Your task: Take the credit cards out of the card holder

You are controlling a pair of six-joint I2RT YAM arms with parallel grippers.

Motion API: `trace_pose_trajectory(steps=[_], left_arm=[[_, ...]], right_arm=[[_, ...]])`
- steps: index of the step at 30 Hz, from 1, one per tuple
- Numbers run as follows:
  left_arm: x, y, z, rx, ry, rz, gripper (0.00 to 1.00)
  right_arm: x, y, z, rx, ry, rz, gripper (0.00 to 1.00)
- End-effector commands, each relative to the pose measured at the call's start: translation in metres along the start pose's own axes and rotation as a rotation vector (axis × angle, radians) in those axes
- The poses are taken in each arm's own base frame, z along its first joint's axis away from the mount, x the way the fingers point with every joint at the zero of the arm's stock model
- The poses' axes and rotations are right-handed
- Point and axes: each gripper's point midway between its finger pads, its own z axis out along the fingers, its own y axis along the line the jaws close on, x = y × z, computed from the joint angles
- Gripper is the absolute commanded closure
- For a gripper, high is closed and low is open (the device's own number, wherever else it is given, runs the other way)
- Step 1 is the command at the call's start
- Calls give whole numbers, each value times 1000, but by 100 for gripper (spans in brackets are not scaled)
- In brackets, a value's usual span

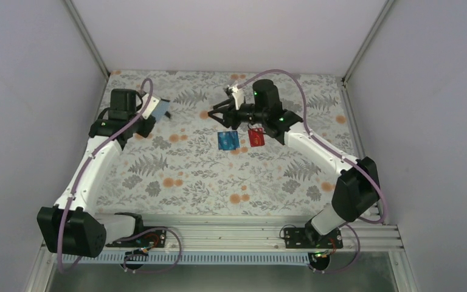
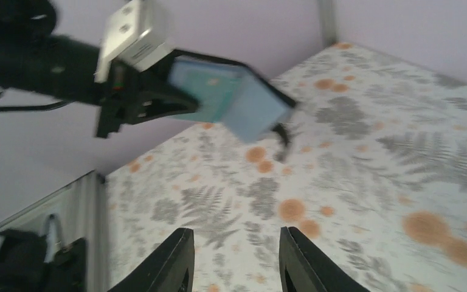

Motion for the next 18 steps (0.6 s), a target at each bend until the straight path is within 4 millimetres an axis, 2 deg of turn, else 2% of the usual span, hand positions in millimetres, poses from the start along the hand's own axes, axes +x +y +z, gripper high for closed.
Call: trace_pose_trajectory(steps=[1,3,4,7,13,18], left_arm=[[-49,-73,-42,478,-231,-6,98],[-61,-103,-72,709,-323,11,98],[-65,-113,-85,791,-360,18,98],[-73,-131,-124,996,-468,53,98],[-72,-135,-183,1183,-653,122,98],[-65,-136,-202,1215,-726,161,98]], right_arm=[[-11,88,-3,-321,-49,-139,63],[-12,115,-7,-449,-61,-176,65],[-14,120,-7,-465,-69,-179,66],[-17,113,-3,-423,-84,-151,71],[-7,109,0,-419,-63,-127,74],[-9,118,-13,-433,-83,-177,74]])
